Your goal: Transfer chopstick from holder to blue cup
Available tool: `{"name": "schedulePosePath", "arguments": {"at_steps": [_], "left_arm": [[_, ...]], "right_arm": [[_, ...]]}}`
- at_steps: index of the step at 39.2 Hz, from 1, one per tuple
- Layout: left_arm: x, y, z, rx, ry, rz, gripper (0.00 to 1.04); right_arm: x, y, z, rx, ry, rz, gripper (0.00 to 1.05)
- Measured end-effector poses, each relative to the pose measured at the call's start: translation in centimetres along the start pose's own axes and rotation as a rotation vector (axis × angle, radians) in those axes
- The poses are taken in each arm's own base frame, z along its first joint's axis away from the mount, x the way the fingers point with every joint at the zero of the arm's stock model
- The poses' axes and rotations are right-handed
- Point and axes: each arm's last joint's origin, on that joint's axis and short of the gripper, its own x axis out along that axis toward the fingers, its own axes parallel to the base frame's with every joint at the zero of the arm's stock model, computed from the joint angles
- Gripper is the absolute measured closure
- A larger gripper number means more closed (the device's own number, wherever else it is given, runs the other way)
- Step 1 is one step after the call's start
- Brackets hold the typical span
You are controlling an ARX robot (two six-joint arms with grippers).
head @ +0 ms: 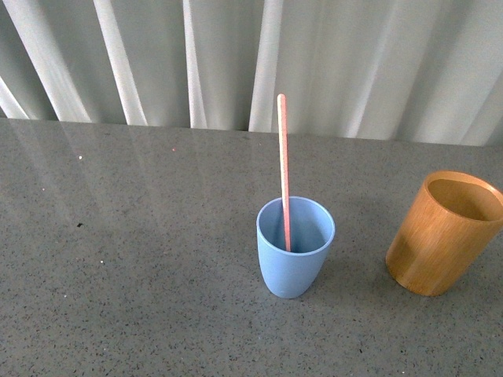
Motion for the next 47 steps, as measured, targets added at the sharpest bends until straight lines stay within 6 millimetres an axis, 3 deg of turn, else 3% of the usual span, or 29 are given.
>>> {"name": "schedulePosePath", "arguments": {"at_steps": [18, 43, 47], "left_arm": [[0.0, 0.0, 0.0, 0.000, -0.002, 0.000, 0.07], [0.0, 0.0, 0.0, 0.000, -0.001, 0.000, 0.07], [0.0, 0.0, 0.0, 0.000, -0.001, 0.000, 0.07]], "right_arm": [[-1.3, 0.0, -0.3, 0.000, 0.006, -0.002, 1.04], [-1.3, 0.0, -0.3, 0.000, 0.006, -0.002, 0.08], [-1.3, 0.0, -0.3, 0.000, 0.006, -0.002, 0.11]]}}
